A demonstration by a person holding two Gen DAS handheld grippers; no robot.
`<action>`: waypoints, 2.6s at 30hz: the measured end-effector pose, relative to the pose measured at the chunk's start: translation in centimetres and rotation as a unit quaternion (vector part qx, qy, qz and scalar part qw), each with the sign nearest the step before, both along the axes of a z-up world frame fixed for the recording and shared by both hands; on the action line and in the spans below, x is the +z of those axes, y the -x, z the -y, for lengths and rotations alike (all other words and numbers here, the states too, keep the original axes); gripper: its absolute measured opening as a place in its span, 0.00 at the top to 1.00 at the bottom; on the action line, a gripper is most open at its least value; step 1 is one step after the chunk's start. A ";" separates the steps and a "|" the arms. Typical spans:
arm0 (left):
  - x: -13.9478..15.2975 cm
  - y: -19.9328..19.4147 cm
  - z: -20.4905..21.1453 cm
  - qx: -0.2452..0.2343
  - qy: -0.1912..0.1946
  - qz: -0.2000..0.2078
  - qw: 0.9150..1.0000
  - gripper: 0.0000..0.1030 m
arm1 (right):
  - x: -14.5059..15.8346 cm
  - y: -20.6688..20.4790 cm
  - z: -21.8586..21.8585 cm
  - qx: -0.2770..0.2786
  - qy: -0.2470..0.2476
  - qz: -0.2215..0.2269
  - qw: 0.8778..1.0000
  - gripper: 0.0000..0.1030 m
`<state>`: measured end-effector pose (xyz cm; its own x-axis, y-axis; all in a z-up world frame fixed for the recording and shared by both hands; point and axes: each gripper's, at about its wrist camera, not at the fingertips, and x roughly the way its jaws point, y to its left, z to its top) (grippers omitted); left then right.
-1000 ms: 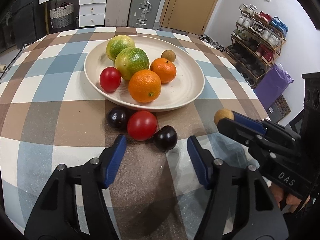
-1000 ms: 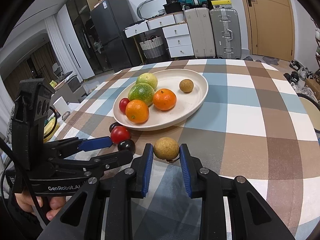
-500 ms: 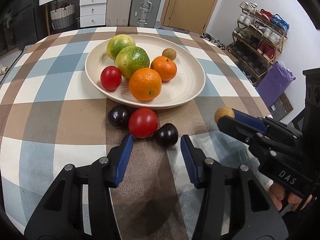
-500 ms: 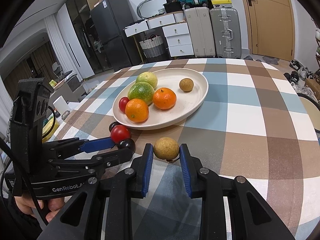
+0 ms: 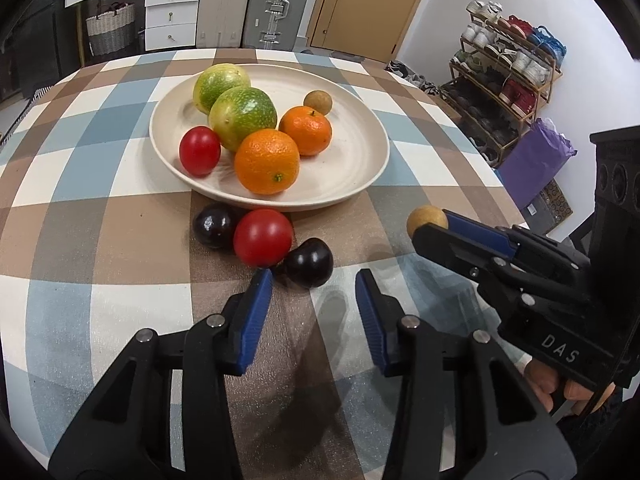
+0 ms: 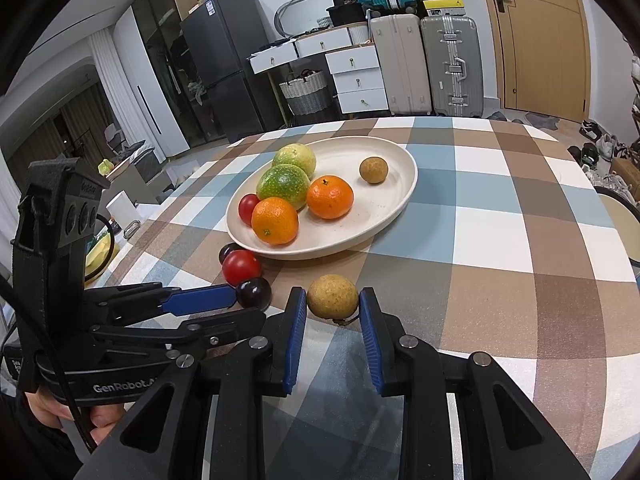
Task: Organize fruits
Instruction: 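Carry the brown pear toward the plate with the right tool while the left tool approaches the tomato and plums, then grasp a dark plum with the left tool, then carry the dark plum and brown pear over the cream plate with both tools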
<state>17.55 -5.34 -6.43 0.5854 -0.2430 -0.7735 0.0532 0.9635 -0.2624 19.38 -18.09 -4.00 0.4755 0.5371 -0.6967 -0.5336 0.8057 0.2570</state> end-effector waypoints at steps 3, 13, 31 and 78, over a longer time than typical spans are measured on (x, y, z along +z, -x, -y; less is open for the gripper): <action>0.0 0.0 0.2 0.000 -0.005 0.001 1.000 0.61 | 0.1 0.0 0.0 0.001 -0.001 0.002 1.000 0.73; 0.0 0.2 0.1 -0.014 0.012 -0.008 1.000 0.73 | 0.0 0.0 0.0 0.000 0.000 0.001 1.000 0.73; 0.0 -0.4 0.0 -0.003 0.000 -0.011 1.000 0.81 | 0.0 0.2 -0.2 0.004 0.004 0.000 1.000 0.73; 5.4 0.2 -2.7 -0.011 -0.004 0.111 0.994 0.81 | 3.7 -0.1 0.0 -0.008 -0.051 0.049 0.997 0.73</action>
<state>17.34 -2.69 -1.03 0.7356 -0.2531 -0.6284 0.1307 0.9632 -0.2350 19.43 -18.04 -0.30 0.5480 0.5943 -0.5886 -0.5471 0.7870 0.2852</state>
